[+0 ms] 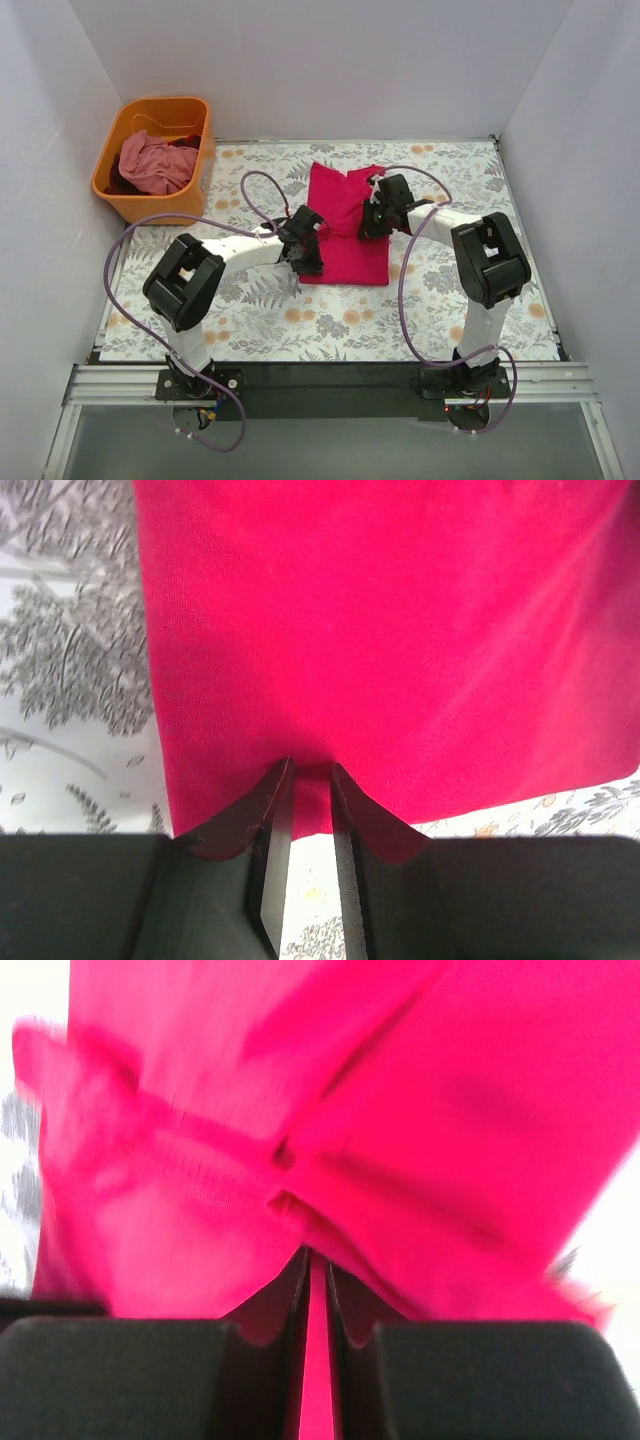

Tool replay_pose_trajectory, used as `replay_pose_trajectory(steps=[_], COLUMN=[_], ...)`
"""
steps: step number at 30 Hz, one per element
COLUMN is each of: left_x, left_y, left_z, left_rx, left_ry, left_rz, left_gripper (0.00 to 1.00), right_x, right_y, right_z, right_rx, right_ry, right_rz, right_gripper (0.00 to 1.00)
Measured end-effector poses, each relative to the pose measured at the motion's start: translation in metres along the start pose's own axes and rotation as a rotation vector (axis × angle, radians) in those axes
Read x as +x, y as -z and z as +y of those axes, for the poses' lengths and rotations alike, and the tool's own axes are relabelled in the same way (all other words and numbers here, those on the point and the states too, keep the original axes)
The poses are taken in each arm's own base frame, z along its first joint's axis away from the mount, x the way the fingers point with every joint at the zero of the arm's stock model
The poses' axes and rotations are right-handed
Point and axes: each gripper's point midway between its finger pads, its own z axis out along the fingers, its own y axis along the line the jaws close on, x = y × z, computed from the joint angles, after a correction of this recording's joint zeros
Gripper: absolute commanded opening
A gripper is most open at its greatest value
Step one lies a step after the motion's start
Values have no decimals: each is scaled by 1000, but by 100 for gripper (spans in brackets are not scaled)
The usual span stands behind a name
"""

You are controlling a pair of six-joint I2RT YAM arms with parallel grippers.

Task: Fold and stack the t-shirts
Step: Fold the tshirt

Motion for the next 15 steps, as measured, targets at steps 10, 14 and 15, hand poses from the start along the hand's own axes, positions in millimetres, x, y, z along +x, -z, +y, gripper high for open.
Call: replay_pose_trajectory(steps=[10, 14, 15], left_x=[33, 46, 48], left_y=[18, 26, 27], left_z=[17, 24, 26], left_rx=[-11, -20, -21], left_ry=[23, 39, 42], left_rz=[73, 98, 101], left_gripper=[20, 21, 21], right_x=[-105, -100, -91], right_y=[-7, 5, 11], right_z=[-22, 0, 9], right_rx=[42, -45, -70], right_ry=[52, 98, 114], right_rz=[-199, -201, -197], right_gripper=[17, 19, 19])
